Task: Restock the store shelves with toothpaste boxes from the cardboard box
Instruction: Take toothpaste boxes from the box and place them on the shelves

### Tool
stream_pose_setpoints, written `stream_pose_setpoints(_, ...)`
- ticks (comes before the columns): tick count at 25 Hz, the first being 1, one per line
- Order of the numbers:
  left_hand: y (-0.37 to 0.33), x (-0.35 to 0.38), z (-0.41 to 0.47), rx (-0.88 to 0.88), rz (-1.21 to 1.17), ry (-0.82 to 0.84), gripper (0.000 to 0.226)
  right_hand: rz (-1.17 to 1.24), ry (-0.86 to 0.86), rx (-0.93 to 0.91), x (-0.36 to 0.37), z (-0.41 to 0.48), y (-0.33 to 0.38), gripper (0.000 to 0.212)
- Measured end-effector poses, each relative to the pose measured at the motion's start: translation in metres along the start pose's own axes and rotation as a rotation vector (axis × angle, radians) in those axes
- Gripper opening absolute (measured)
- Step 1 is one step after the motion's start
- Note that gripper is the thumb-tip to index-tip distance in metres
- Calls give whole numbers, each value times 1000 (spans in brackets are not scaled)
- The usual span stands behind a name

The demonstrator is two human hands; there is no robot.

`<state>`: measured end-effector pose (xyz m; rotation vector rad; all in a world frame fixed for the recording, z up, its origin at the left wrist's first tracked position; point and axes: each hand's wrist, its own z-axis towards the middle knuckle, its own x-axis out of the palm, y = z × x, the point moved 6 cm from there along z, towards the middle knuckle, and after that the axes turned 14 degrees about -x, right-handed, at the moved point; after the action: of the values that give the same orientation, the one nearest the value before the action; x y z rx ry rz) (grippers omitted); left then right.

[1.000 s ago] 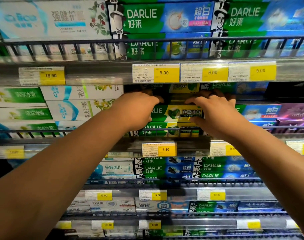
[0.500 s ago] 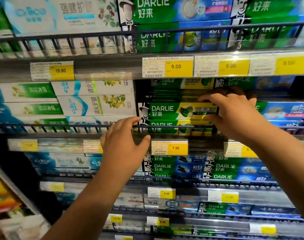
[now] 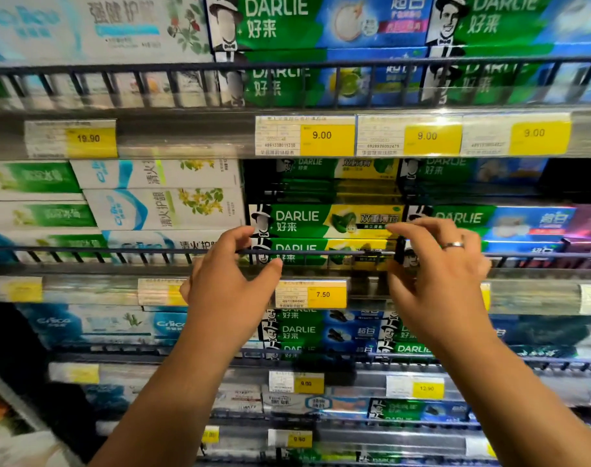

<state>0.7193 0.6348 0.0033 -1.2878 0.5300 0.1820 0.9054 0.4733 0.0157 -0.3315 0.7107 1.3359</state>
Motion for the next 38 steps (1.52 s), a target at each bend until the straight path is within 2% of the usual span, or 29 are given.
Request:
stream_pose_setpoints(3,3,5,5,-55,-125,51,43,315,32,167,8,-16,1,48)
stream_pose_setpoints(5,9,5,9,-92,-144,50,44,428,6,284,7,-18,-1,51)
stream_pose_setpoints(10,13,2,12,-131,20,-1,46,651,65,532,12,-19,-9,47)
stream_pose_setpoints(14,11,0,12,-167,62,32,42,730,63,579,18,-16,-13,45)
stream_pose_setpoints(19,13,3,15,-204,-23,84,45,813,31,625,23,-14,-17,41)
stream_pose_setpoints(22,17,6,19,-264,-174,111,46,844,18,623,26,-15,-17,41)
stream_pose_setpoints(25,17,8,19,-302,-322,139,29,838,0,599,26,-15,-15,42)
stream_pose_setpoints(28,16,7,16,-311,-385,129,25,848,-25,597,22,-16,-14,37)
stream_pose_setpoints(33,15,6,11,-288,-402,131,25,855,-21,599,21,-17,-14,37)
stream_pose_setpoints(38,13,1,7,-281,-353,148,29,746,10,535,18,-16,-15,40)
